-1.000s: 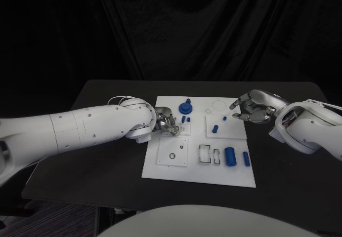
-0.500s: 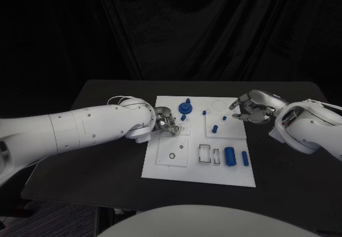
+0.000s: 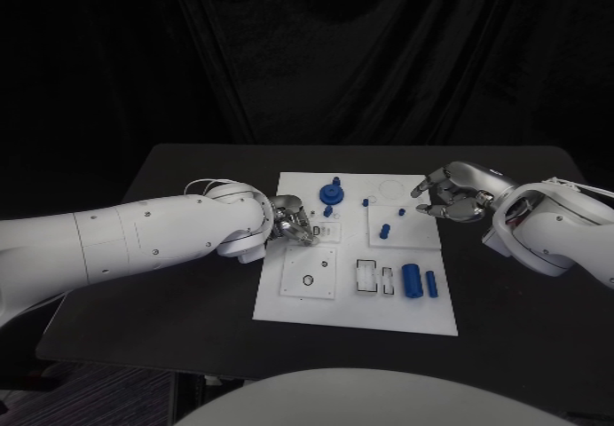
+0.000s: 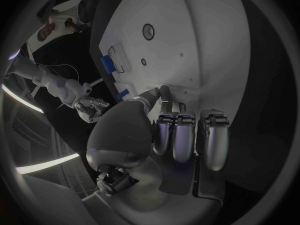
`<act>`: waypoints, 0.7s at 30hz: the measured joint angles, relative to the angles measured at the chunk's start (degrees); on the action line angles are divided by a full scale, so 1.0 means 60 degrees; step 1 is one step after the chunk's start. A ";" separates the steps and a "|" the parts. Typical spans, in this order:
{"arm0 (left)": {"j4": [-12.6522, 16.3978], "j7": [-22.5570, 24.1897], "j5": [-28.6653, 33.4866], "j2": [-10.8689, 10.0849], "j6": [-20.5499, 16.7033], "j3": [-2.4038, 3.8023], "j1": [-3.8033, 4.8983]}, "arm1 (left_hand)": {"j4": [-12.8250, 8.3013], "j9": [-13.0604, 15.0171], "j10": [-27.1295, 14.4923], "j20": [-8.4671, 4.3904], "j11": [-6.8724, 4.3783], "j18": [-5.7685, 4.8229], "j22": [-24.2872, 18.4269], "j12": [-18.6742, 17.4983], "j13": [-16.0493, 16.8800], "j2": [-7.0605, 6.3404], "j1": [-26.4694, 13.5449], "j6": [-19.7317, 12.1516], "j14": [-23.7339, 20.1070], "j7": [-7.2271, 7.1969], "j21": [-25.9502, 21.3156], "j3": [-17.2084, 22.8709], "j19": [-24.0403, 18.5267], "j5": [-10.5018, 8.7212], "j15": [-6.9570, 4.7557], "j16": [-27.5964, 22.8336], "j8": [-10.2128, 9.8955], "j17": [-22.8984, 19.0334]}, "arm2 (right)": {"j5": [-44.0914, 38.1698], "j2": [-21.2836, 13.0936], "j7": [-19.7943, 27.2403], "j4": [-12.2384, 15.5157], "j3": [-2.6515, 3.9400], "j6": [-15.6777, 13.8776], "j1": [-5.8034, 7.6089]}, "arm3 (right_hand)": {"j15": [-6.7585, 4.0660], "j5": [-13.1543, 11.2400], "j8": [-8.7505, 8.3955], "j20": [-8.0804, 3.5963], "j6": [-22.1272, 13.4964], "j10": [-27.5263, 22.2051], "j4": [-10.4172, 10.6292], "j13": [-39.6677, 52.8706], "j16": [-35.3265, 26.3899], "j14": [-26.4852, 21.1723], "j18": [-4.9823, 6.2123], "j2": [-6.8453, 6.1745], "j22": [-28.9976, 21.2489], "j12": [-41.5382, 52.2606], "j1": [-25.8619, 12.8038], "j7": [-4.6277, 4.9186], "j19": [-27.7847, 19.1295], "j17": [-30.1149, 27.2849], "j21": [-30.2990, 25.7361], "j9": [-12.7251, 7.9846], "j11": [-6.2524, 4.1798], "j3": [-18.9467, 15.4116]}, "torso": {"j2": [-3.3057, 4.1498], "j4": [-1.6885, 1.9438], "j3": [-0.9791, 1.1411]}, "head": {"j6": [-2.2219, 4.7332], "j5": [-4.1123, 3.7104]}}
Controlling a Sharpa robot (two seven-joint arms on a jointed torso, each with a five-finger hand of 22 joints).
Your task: Assemble the parts on the task board
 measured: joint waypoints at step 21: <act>0.1244 0.2182 -0.0009 -0.1141 -0.2430 -0.0008 0.0502 | -0.0822 -0.0027 -0.0020 0.0000 0.0053 0.0000 0.0000 0.0000 0.0000 -0.0161 0.0391 -0.0518 0.0000 0.0210 0.0000 0.1113 0.0000 -0.0390 0.0000 0.0000 -0.0381 0.0000 | -0.0089 0.0915 0.0016 -0.0031 0.0010 0.0029 0.0315 | 0.0027 0.0000 0.0093 0.0035 0.0292 0.0039 -0.0086 -0.0004 0.0049 0.0027 -0.0001 0.0003 0.0000 0.0060 0.0036 -0.0018 0.0036 0.0000 0.0165 0.0000 0.0031 0.0140 | -0.0015 -0.0011 0.0013 | 0.0000 0.0042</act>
